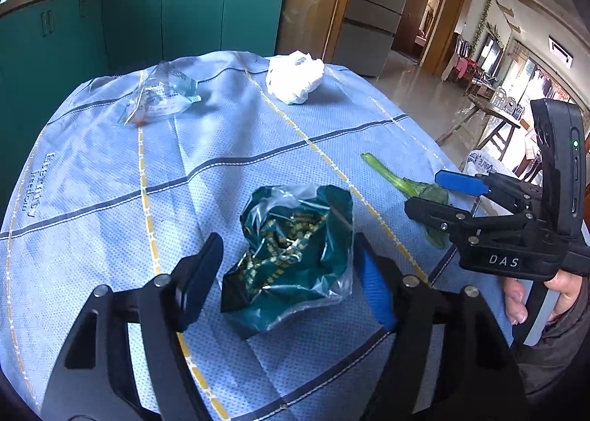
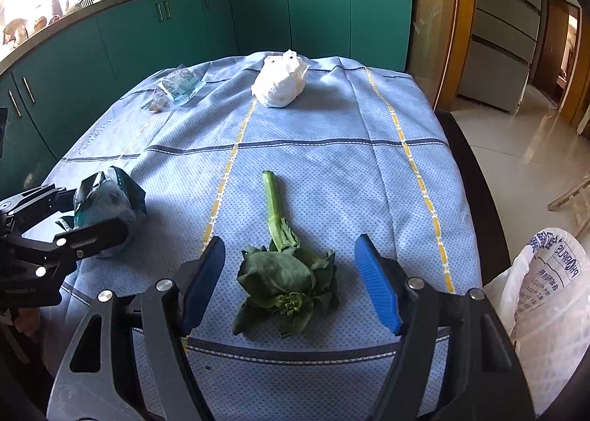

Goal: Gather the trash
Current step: 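Grasp green foil bag with left tool while right tool regrasps vegetable stem, then hold green foil bag and vegetable above the table with both tools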

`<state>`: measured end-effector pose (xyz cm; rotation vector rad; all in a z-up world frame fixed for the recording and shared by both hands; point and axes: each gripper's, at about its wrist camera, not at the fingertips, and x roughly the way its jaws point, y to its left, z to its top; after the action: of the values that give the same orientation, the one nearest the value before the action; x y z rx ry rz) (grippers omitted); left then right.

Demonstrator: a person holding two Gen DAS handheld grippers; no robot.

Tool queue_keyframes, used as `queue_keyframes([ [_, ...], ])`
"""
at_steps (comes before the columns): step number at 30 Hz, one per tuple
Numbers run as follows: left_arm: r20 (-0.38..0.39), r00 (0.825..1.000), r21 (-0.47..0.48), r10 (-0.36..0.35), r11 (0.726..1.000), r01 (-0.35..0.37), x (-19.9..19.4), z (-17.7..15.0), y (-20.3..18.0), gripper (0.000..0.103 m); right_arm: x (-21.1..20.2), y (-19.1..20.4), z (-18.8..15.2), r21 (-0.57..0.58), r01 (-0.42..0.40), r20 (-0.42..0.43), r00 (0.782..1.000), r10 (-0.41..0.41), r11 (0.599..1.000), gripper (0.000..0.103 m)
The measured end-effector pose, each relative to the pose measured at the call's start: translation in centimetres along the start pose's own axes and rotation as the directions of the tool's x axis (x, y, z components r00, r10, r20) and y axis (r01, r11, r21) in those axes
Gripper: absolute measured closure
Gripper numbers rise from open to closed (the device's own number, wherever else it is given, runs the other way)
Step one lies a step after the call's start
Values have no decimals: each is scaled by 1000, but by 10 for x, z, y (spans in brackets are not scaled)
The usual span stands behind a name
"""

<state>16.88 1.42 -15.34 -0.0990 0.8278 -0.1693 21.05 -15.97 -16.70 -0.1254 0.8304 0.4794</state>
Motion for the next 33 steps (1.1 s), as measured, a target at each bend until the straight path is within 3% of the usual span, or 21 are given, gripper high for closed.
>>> queue_keyframes([
  [6,-14,1000,-19,1,1000,-2,3,0,4,31,1,0,0,-1,2,-1,1000,-2,1000,32],
  [7,-15,1000,-19,0,1000,-1,3,0,5,34,1,0,0,-4,3,-1,1000,-3,1000,31],
  [8,-16,1000,-19,-1,1000,0,3,-1,5,45,1,1,0,-6,3,-1,1000,-3,1000,32],
  [14,-3,1000,-20,7,1000,-7,-1,-2,4,49,2,7,0,-31,-12,-1,1000,12,999,33],
  [16,13,1000,-22,22,1000,-21,-3,-1,5,49,0,10,-1,-47,-22,6,1000,22,999,51],
  [22,79,993,-57,92,995,-88,-14,2,13,49,-4,8,1,-43,-16,27,999,18,999,80],
  [25,127,979,-59,160,986,-153,-22,3,13,49,-6,7,2,-35,-24,39,999,26,999,84],
  [33,156,960,-44,234,972,-230,-27,5,14,50,-18,9,4,-36,-56,90,994,59,998,88],
])
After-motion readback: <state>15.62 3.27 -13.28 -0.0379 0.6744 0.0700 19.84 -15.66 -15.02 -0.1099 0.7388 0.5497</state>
